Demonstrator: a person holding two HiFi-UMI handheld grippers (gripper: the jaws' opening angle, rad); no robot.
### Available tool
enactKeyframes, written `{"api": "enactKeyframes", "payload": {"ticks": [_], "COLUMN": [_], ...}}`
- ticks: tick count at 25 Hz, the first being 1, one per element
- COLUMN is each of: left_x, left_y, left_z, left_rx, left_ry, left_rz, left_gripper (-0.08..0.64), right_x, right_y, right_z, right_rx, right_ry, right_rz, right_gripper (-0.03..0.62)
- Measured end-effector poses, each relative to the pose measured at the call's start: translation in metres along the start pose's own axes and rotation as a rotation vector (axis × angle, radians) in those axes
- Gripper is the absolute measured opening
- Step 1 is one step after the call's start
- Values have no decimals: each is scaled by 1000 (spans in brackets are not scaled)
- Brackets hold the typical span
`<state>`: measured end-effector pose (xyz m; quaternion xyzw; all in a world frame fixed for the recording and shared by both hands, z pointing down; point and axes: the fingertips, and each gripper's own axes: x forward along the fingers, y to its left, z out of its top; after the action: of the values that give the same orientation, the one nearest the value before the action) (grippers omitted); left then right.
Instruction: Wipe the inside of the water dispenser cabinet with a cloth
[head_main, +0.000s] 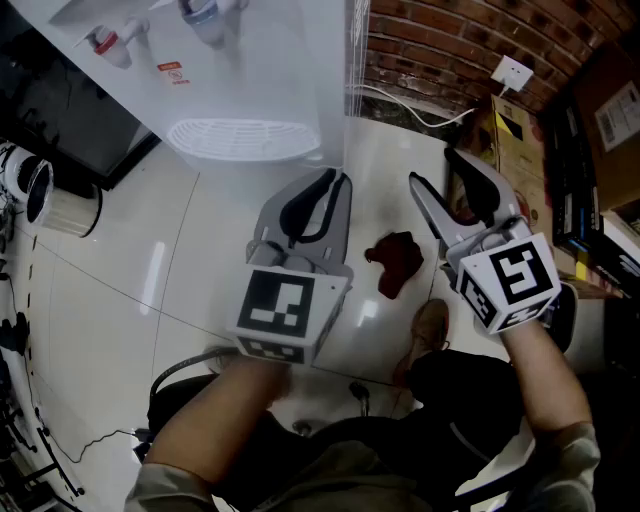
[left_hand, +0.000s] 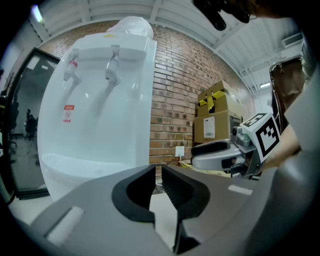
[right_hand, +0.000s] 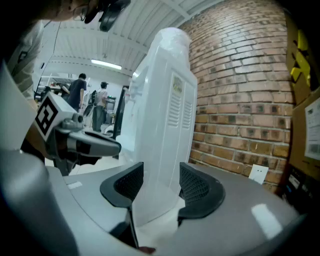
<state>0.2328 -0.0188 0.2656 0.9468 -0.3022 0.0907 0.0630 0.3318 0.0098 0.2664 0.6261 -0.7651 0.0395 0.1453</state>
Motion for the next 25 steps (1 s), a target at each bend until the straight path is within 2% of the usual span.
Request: {"api": "enactKeyframes", "payload": {"ticks": [6, 11, 15, 21, 25], "left_x": [21, 30, 30, 16, 1], "left_y": [11, 18, 18, 26, 29], "left_z": [-42, -73, -95, -94, -87], "left_rx": [10, 25, 23, -28, -46], "left_ry": [61, 135, 196, 201, 190], "left_rz": [35, 67, 74, 127, 164], "left_gripper": [38, 57, 57, 64, 66], "right_x": [40, 58, 63, 62, 63], "right_y": [8, 29, 42, 37, 42], "right_z": [-111, -214, -298, -393, -436], "right_rx": [-44, -48, -28, -6, -3], "right_ry": [208, 382, 521, 716, 818], "right_rz": [94, 211, 243, 249, 280], "right_gripper": [282, 345, 357, 358, 377]}}
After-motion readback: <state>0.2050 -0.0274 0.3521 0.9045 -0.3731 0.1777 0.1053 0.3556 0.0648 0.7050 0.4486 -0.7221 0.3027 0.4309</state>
